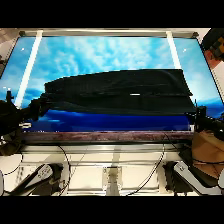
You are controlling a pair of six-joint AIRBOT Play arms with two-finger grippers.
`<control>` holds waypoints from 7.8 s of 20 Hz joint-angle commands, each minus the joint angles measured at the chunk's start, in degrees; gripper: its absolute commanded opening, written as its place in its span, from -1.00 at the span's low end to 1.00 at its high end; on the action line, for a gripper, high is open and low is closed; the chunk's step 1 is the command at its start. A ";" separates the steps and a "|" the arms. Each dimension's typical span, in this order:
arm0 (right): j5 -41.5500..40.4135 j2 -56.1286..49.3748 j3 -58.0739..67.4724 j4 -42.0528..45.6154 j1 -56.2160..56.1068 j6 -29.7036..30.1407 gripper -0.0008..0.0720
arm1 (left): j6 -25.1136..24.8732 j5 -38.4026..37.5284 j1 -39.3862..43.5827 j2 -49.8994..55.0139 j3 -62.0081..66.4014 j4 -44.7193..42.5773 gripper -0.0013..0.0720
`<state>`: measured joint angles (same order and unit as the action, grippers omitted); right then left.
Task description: Fold the clothes and pants, and hang the long-sleeved shirts on hangers.
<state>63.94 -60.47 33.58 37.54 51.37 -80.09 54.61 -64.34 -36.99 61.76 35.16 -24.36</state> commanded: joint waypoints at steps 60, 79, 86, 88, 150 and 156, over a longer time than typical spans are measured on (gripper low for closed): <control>-2.23 -43.98 84.46 8.13 -35.30 -3.17 -0.95 | 1.62 12.50 6.56 32.50 41.00 12.41 -0.91; 22.03 -44.30 84.43 -3.80 -38.21 -2.99 0.75 | 7.21 -8.57 -1.38 37.66 47.25 -27.67 0.18; 22.05 -44.30 84.43 -2.80 -42.40 -2.95 0.75 | 9.77 -6.47 2.23 45.31 54.77 -19.19 0.21; 22.05 -44.30 84.46 -2.78 -43.23 -2.95 0.75 | 9.77 -6.34 3.48 47.19 56.04 -19.12 0.21; 23.78 -44.30 84.43 -2.14 -44.74 -2.93 -0.10 | 2.84 -16.11 1.16 55.23 61.42 -21.88 0.42; 23.69 -44.30 84.43 -2.16 -44.74 -2.95 -0.10 | 0.42 -18.38 1.05 57.16 61.55 -15.82 0.42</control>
<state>87.46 -104.81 117.99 35.42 6.70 -83.00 56.34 -81.23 -35.86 117.78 96.64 -42.02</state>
